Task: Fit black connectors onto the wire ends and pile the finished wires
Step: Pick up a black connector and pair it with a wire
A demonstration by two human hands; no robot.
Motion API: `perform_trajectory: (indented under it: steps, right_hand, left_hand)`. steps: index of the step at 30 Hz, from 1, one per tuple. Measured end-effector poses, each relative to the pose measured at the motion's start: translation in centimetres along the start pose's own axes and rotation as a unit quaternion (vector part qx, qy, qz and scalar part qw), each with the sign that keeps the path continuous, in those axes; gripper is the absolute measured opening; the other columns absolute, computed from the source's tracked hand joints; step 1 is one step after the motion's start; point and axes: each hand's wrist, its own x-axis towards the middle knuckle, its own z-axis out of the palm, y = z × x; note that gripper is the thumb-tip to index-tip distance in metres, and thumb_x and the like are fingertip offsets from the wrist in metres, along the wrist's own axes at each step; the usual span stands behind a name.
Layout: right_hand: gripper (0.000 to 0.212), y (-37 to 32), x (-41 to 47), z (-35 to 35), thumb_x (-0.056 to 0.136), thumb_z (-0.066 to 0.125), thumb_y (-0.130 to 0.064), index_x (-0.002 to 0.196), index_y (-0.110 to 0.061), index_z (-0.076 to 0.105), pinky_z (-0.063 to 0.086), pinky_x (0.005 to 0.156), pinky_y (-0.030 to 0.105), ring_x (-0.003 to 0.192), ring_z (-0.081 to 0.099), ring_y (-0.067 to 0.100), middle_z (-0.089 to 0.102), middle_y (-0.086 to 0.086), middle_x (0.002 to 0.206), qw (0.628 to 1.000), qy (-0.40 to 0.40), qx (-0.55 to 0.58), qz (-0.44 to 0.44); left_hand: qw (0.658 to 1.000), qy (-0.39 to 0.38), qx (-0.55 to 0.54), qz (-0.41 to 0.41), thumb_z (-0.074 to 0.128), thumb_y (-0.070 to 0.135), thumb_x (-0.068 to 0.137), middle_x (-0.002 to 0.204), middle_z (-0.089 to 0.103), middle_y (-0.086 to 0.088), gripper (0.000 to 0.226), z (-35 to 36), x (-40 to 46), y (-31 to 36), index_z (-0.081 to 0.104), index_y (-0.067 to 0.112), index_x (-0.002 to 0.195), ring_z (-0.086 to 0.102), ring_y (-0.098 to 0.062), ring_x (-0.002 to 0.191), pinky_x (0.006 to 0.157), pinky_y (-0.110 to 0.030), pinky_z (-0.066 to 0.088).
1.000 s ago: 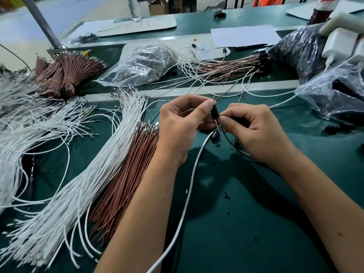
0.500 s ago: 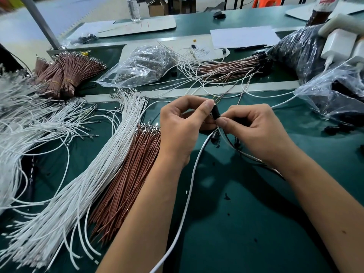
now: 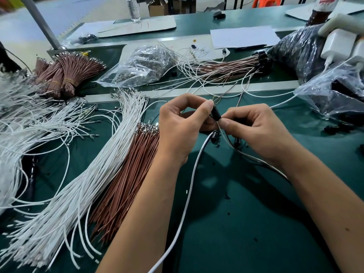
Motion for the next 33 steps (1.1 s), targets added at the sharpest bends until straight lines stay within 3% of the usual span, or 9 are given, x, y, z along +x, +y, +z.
perform_trajectory:
  steps: [4,11,14,18,22,29,33]
  right_hand:
    - [0.007,0.1,0.0,0.0,0.089,0.075,-0.022,0.084,-0.023,0.08,0.043,0.067,0.015,0.07,0.057,0.003,0.071,-0.007,0.074,1.0,0.011,0.003,0.006]
    - [0.013,-0.1,-0.1,-0.1,0.092,0.075,-0.013,0.084,-0.021,0.08,0.042,0.068,0.009,0.069,0.057,0.0,0.071,-0.011,0.073,1.0,-0.006,0.021,-0.004]
    - [0.012,-0.1,0.0,0.1,0.09,0.075,-0.017,0.08,-0.022,0.08,0.039,0.065,0.014,0.067,0.053,0.004,0.067,-0.009,0.071,1.0,-0.008,0.019,0.005]
    - [0.009,-0.1,0.0,0.0,0.086,0.075,-0.022,0.08,-0.018,0.079,0.038,0.065,0.023,0.069,0.05,0.014,0.065,0.002,0.071,1.0,-0.001,0.018,0.017]
    - [0.009,-0.1,-0.1,0.1,0.087,0.076,-0.02,0.078,-0.019,0.079,0.038,0.062,0.018,0.067,0.05,0.008,0.064,-0.005,0.068,1.0,-0.001,0.018,0.013]
    - [0.01,-0.1,-0.1,0.0,0.081,0.082,-0.028,0.08,-0.019,0.081,0.041,0.064,0.019,0.067,0.055,0.008,0.07,-0.002,0.069,1.0,0.004,0.012,0.023]
    - [0.007,0.2,-0.1,0.0,0.082,0.084,-0.022,0.082,-0.015,0.082,0.042,0.065,0.027,0.068,0.056,0.011,0.073,0.003,0.071,1.0,0.01,0.005,0.027]
  left_hand:
    - [1.0,-0.002,0.004,0.002,0.072,0.003,0.091,0.069,0.069,-0.012,0.012,0.0,0.0,-0.1,0.069,0.005,0.079,0.065,-0.018,0.058,0.057,-0.033,0.058]
    - [0.997,-0.033,-0.047,-0.058,0.056,0.019,0.104,0.082,0.069,-0.015,0.029,-0.5,0.3,0.3,0.073,0.003,0.088,0.065,-0.019,0.06,0.055,-0.028,0.056]
    - [0.997,-0.042,-0.045,-0.051,0.06,0.021,0.101,0.085,0.069,-0.014,0.026,-0.6,0.3,0.3,0.074,0.006,0.085,0.064,-0.018,0.06,0.055,-0.029,0.056]
    - [0.997,-0.058,-0.034,-0.034,0.07,0.014,0.091,0.078,0.068,-0.015,0.013,-0.7,0.3,0.2,0.071,0.002,0.085,0.062,-0.02,0.062,0.058,-0.033,0.057]
    - [0.997,-0.062,-0.032,-0.024,0.071,0.0,0.089,0.075,0.068,-0.017,0.008,-0.8,0.3,0.2,0.072,0.002,0.082,0.062,-0.021,0.064,0.058,-0.031,0.057]
    - [0.999,-0.036,-0.022,-0.01,0.071,-0.003,0.088,0.07,0.068,-0.014,0.006,-0.4,0.2,0.1,0.072,0.0,0.082,0.062,-0.019,0.061,0.056,-0.031,0.056]
    - [0.999,-0.014,-0.023,-0.027,0.074,0.001,0.087,0.069,0.068,-0.012,0.006,0.2,0.0,-0.2,0.073,0.0,0.081,0.062,-0.02,0.062,0.058,-0.035,0.058]
